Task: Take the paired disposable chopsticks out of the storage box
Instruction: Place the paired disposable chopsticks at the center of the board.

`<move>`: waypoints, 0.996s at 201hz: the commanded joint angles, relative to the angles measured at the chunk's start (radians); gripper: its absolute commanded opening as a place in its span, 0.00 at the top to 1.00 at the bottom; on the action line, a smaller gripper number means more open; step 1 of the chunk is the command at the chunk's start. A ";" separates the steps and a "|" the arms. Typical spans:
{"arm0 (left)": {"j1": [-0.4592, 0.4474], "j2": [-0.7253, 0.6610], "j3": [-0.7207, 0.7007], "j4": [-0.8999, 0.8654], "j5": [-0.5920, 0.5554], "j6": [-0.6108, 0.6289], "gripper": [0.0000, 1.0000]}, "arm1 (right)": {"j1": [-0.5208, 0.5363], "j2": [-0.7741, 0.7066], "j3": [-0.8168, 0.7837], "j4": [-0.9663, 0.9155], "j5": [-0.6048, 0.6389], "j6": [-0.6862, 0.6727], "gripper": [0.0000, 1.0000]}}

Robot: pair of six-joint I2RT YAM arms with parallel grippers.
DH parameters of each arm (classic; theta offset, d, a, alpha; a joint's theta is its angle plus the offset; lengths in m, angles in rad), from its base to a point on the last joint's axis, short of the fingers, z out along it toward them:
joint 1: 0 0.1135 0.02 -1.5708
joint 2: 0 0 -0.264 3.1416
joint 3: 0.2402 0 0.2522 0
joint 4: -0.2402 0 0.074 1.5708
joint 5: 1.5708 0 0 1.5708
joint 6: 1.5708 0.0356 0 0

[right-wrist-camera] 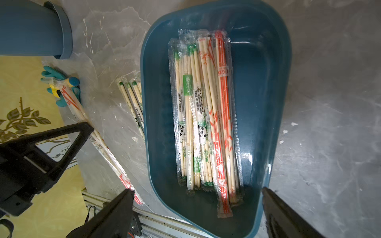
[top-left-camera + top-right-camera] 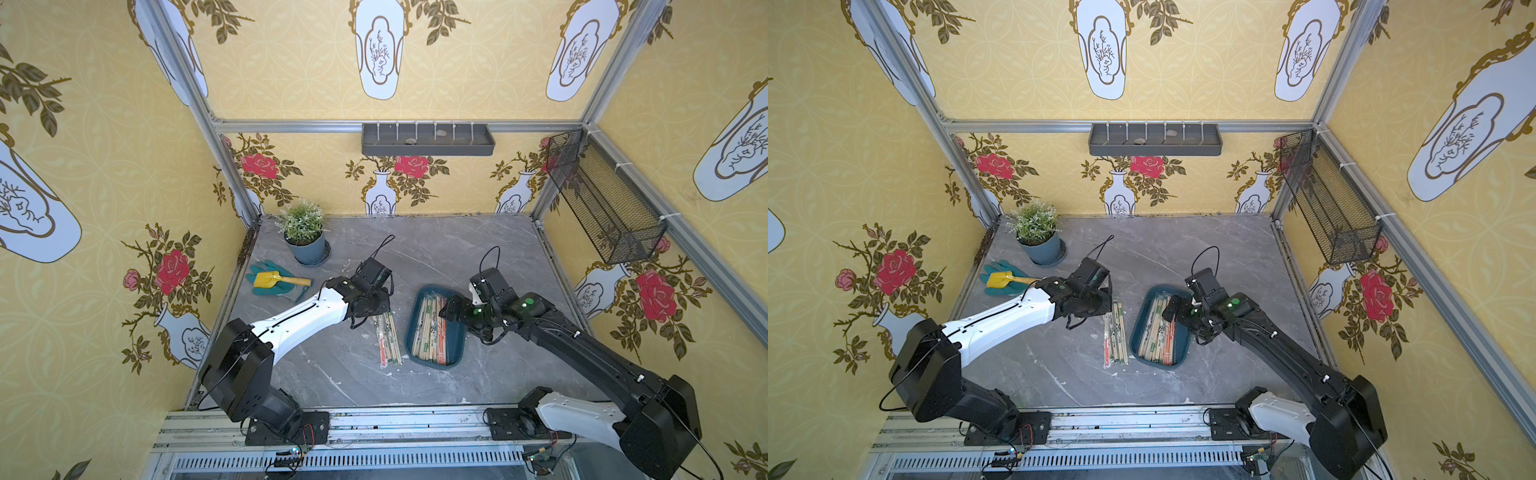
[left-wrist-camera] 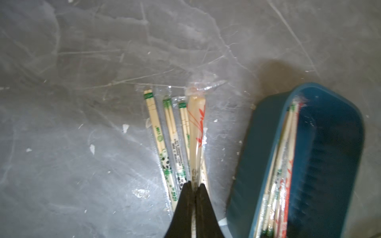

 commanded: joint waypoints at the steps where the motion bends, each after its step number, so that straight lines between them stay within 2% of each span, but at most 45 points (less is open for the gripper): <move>1: 0.017 0.005 -0.042 0.009 -0.023 -0.028 1.00 | 0.043 0.028 0.014 0.045 0.048 0.038 0.02; 46: 0.047 0.048 -0.074 0.040 -0.030 -0.049 1.00 | 0.082 0.063 0.016 0.051 0.068 0.054 0.03; 121: 0.096 0.123 -0.080 0.121 -0.004 -0.055 0.96 | 0.080 0.067 0.015 0.035 0.084 0.050 0.02; 200: 0.110 0.193 -0.055 0.169 0.020 -0.048 0.90 | 0.080 0.051 0.002 0.021 0.100 0.060 0.03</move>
